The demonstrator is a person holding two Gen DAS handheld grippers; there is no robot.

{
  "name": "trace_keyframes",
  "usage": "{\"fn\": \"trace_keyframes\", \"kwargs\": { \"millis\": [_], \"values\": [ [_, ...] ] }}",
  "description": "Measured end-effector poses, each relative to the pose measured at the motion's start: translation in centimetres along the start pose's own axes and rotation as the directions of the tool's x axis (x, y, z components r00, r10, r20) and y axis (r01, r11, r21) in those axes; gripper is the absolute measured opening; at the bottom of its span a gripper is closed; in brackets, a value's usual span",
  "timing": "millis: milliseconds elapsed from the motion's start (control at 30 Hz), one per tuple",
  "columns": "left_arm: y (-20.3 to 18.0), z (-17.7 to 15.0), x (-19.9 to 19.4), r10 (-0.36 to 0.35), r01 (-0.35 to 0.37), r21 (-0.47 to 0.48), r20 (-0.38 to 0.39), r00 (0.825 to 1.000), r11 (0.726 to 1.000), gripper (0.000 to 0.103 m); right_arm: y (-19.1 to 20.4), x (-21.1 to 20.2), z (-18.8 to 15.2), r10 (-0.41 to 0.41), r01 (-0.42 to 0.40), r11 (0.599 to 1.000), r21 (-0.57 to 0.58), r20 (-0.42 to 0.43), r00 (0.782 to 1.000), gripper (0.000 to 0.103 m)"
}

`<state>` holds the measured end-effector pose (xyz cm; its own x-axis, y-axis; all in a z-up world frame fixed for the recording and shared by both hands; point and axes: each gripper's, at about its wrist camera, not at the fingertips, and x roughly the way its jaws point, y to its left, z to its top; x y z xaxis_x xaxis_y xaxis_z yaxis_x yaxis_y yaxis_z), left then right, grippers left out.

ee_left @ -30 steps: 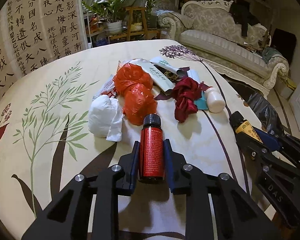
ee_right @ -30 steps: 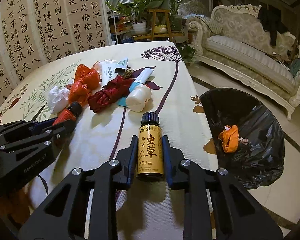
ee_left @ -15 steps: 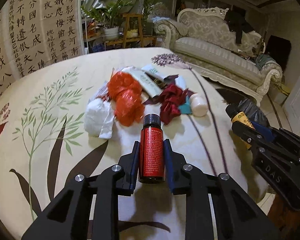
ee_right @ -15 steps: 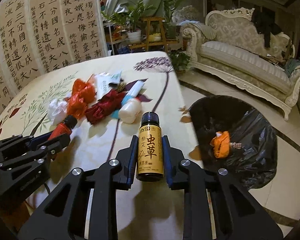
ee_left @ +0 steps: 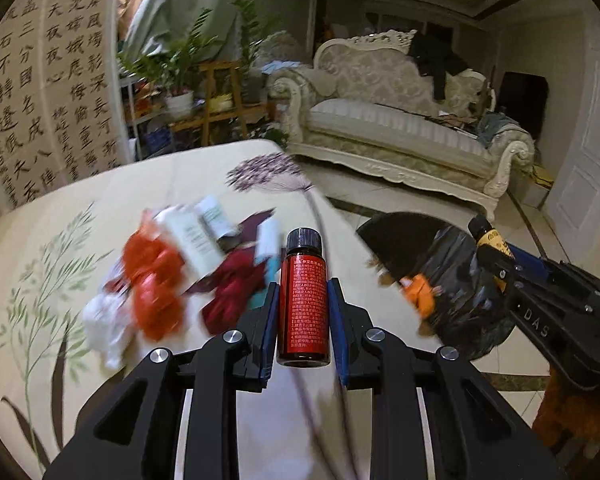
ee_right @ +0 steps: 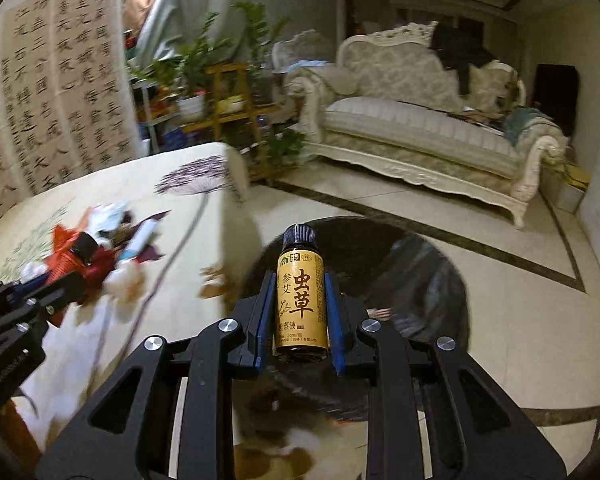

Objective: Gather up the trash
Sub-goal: 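Carry both bottles over the black bin and open both grippers to drop them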

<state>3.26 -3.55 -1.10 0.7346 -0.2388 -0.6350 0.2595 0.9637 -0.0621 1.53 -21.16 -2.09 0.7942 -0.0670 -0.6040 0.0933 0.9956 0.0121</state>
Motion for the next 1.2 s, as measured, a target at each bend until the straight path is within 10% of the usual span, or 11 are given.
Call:
{"fn": "trace_keyframes", "kwargs": {
  "millis": [1000,1200],
  "values": [
    [-8.8,3.8,8.8,-0.019,0.033,0.18,-0.078,0.997,0.983,0.025,-6.7,6.2,0.3,-0.087,0.092,0.99,0.103,-0.052,0.995,0.024],
    [-8.8,4.0,8.5,-0.014,0.023,0.169,-0.051,0.999,0.985,0.058,-7.3,5.8,0.4,-0.111,0.115,0.985,0.127,-0.043,0.993,0.035]
  ]
}}
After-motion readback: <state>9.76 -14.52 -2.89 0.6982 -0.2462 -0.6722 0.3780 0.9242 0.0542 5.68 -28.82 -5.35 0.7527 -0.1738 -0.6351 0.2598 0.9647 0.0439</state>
